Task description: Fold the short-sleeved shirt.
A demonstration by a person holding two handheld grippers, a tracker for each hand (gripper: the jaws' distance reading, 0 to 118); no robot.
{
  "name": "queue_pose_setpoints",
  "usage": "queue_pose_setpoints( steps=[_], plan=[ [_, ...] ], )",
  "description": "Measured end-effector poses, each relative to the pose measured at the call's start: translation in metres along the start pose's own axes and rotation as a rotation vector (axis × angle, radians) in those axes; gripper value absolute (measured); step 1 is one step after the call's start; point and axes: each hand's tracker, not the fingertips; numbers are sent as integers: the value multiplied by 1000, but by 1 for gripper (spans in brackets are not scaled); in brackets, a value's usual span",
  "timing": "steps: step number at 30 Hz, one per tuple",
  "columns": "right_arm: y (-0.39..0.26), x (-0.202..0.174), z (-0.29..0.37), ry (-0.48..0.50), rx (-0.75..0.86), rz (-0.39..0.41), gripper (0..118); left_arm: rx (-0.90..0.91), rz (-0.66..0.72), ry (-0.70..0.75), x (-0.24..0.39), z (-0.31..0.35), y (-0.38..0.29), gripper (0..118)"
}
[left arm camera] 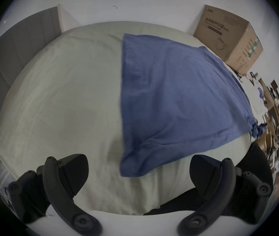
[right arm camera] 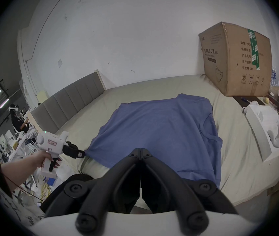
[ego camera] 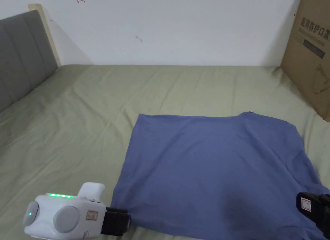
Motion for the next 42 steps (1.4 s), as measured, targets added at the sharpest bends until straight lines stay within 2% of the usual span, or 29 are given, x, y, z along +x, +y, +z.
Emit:
queue_pose_setpoints(
  steps=[2, 3, 5, 6, 8, 11, 16, 17, 18, 19, 20, 21, 22, 24, 26, 28, 29, 30, 31, 32, 33, 35, 38, 42],
  plan=[
    [-1, 4, -3, 2, -8, -31, 1, -2, -71, 28, 11, -4, -3, 113],
    [-1, 7, -4, 1, -11, -42, 1, 7, -101, 42, 15, -5, -4, 103],
    [-3, 10, -5, -7, -16, -49, 1, 43, -127, 43, 16, -7, -9, 20],
    [-5, 12, -5, -14, -20, -48, 1, 73, -159, 78, 21, -7, -11, 2],
    [-7, 16, -3, -25, -27, -42, 1, 104, -175, 44, 24, -3, -15, 2],
    [-11, 25, 3, -77, -16, -23, 1, 126, -213, 110, 34, -1, -23, 2],
    [-16, 66, 9, -228, -59, -40, 2, 202, -108, 85, 35, 16, -24, 2],
    [-19, 76, 6, -241, -108, -59, 15, 220, -102, 79, 36, 21, -24, 2],
    [-22, 84, 2, -232, -159, -80, 15, 229, -97, 75, 38, 24, -24, 2],
    [-30, 99, -4, -198, -233, -116, 23, 230, -98, 73, 41, 26, -23, 2],
    [-37, 109, -11, -168, -301, -141, 43, 234, -97, 76, 40, 26, -22, 2],
    [-45, 115, -20, -162, -374, -158, 86, 238, -96, 78, 41, 27, -21, 2],
    [-53, 119, -28, -175, -439, -161, 118, 241, -97, 81, 43, 29, -20, 2],
    [-57, 123, -42, -213, -423, -120, 108, 246, -87, 79, 46, 32, -17, 2],
    [-60, 130, -58, -283, -480, -90, 108, 258, -77, 73, 47, 35, -16, 2],
    [-73, 143, -56, -311, -479, -121, 106, 258, -61, 73, 48, 36, -14, 2],
    [-75, 149, -61, -311, -501, -154, 98, 253, -51, 73, 48, 36, -13, 2],
    [-76, 156, -65, -287, -526, -201, 75, 247, -40, 72, 46, 35, -13, 2],
    [-71, 153, -59, -295, -521, -232, 21, 244, -33, 72, 44, 34, -13, 2],
    [-72, 153, -59, -314, -510, -231, 7, 239, -26, 73, 44, 33, -13, 2],
    [-73, 153, -57, -329, -491, -227, 7, 234, -21, 77, 43, 32, -13, 2],
    [-74, 149, -48, -294, -470, -198, 7, 226, -11, 86, 41, 32, -14, 2],
    [-74, 142, -33, -327, -406, -102, 7, 222, 7, 78, 34, 28, -17, 2],
    [-71, 139, -7, -294, -308, -131, 7, 218, 11, 91, 38, 26, -16, 2]
  ],
)
